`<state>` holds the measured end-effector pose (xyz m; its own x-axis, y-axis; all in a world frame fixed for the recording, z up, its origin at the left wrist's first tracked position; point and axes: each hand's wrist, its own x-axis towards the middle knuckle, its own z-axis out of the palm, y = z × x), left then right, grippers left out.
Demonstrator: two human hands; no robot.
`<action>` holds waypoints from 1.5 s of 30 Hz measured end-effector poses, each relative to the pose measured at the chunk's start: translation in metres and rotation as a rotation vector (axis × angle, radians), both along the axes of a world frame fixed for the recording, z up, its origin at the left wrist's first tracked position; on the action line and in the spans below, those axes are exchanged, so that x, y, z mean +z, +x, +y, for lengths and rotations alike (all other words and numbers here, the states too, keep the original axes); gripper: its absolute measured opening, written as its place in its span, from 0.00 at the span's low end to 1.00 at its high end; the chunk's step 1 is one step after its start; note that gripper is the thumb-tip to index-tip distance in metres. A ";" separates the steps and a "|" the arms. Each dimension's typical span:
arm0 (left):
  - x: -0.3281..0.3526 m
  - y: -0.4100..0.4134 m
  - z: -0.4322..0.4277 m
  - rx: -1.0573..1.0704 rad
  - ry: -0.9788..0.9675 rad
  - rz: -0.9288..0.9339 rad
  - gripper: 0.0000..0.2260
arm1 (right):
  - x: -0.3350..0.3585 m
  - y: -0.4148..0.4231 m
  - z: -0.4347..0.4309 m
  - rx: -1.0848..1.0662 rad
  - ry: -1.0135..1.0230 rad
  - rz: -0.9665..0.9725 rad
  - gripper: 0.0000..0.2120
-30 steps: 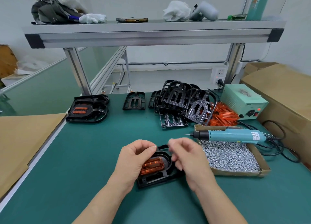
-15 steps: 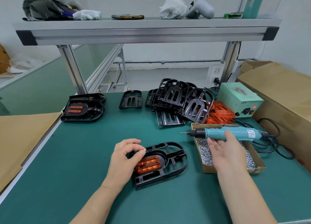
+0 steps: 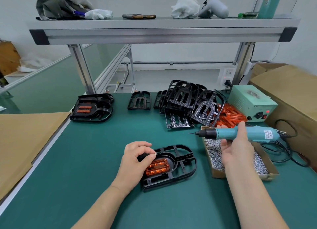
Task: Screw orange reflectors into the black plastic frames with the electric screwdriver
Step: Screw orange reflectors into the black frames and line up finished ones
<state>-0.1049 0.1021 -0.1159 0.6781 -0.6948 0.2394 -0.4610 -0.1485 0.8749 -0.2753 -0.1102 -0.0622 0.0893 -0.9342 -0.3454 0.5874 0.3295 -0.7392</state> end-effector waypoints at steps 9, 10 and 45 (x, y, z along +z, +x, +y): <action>-0.001 0.000 -0.001 -0.028 -0.008 0.001 0.10 | 0.021 0.029 0.028 0.008 -0.170 -0.256 0.13; -0.001 0.000 -0.001 -0.023 -0.007 0.004 0.10 | 0.023 0.034 0.032 0.056 -0.154 -0.272 0.18; -0.004 0.004 0.001 -0.051 -0.014 0.032 0.10 | 0.021 0.097 0.075 0.030 -0.398 -0.050 0.08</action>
